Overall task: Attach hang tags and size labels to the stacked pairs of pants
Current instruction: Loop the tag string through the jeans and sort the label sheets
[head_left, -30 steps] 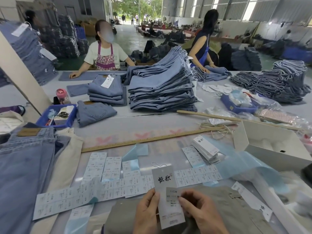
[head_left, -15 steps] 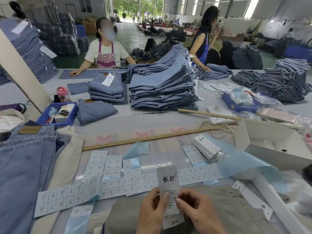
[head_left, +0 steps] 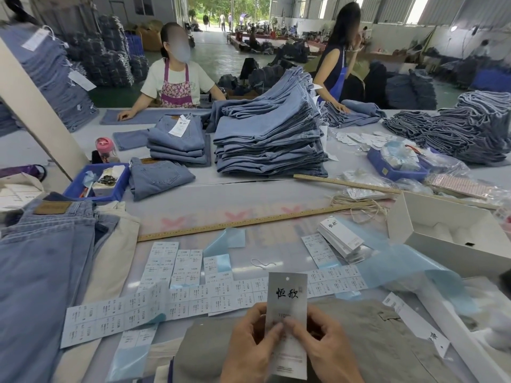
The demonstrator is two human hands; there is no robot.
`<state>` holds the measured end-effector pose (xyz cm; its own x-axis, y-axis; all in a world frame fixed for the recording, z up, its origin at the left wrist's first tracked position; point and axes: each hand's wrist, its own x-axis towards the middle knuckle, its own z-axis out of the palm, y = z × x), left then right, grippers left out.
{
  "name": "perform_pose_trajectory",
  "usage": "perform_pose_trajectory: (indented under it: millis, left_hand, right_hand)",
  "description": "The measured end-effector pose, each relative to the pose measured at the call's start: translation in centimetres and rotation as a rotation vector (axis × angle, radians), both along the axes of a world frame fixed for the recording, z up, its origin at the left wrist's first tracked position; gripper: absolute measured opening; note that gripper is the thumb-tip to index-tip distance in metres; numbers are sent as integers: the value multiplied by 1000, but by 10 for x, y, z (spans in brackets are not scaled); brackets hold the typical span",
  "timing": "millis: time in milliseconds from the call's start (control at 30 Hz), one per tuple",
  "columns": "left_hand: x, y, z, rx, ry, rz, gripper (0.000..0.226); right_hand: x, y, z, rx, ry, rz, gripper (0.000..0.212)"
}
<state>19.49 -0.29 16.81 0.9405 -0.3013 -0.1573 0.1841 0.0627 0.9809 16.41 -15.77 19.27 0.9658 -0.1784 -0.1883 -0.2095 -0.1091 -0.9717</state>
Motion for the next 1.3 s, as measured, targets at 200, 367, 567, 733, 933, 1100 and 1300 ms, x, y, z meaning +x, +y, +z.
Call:
perform_pose_trajectory:
  millis: [200,367,567,733,933,1100,1300]
  left_hand:
    - [-7,-5,0,29,-15,-19,50]
    - [-5,-7,3,10,66,232,6]
    - [-6,-4,8,97,125,364,24]
    - [-10,-25,10,141,88,234,21]
    - [0,-86,22,86,-40,3,22]
    - [0,-157,30,84,-60,-194,19]
    - [-12,-182,15,227,-172,-85,20]
  right_hand:
    - [4,-3,0,60,1,-67,24]
    - [3,-6,-8,-100,-33,126,23]
    - [-1,1,-2,-221,-99,224,20]
    - [-29,-49,17,-382,-302,-176,30]
    - [-90,-171,4,-1063,250,-197,20]
    - [-101,-253,-45,-585,335,-478,22]
    - [-97,-297,-119,-538,485,-600,21]
